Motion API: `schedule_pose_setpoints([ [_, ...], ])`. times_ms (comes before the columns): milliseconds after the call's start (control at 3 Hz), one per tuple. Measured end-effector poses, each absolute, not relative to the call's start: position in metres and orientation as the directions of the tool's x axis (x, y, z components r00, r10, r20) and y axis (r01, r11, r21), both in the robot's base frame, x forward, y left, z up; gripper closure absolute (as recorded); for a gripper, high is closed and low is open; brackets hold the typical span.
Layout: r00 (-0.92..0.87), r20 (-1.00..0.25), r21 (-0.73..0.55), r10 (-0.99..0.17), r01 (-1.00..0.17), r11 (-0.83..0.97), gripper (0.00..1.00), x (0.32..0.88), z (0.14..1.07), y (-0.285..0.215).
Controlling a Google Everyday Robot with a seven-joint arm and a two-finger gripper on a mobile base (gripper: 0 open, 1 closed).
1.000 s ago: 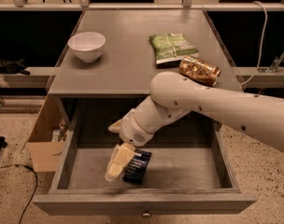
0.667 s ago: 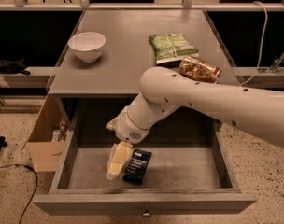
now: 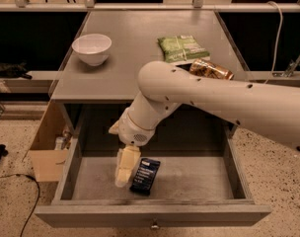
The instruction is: Pick rxbar blueberry from top drawer and place on counter
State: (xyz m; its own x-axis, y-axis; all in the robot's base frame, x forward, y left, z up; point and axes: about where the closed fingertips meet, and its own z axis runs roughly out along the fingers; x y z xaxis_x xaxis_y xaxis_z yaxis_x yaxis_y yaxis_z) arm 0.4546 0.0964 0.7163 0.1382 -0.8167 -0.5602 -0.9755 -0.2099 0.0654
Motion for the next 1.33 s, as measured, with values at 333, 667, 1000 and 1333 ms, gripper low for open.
schedule_pose_setpoints([
  [333,0.279,-0.475,0.030,-0.834,-0.943,-0.332,0.00,0.458,0.725,0.098],
  [667,0.420,-0.348,-0.029,-0.838,-0.899,-0.438,0.00,0.454,0.729,0.098],
  [1000,0.452,-0.191,-0.095,-0.872,-0.892,-0.442,0.00,0.453,0.733,0.081],
  [1333,0.451,-0.190,-0.095,-0.872,-0.892,-0.441,0.00,0.453,0.732,0.081],
])
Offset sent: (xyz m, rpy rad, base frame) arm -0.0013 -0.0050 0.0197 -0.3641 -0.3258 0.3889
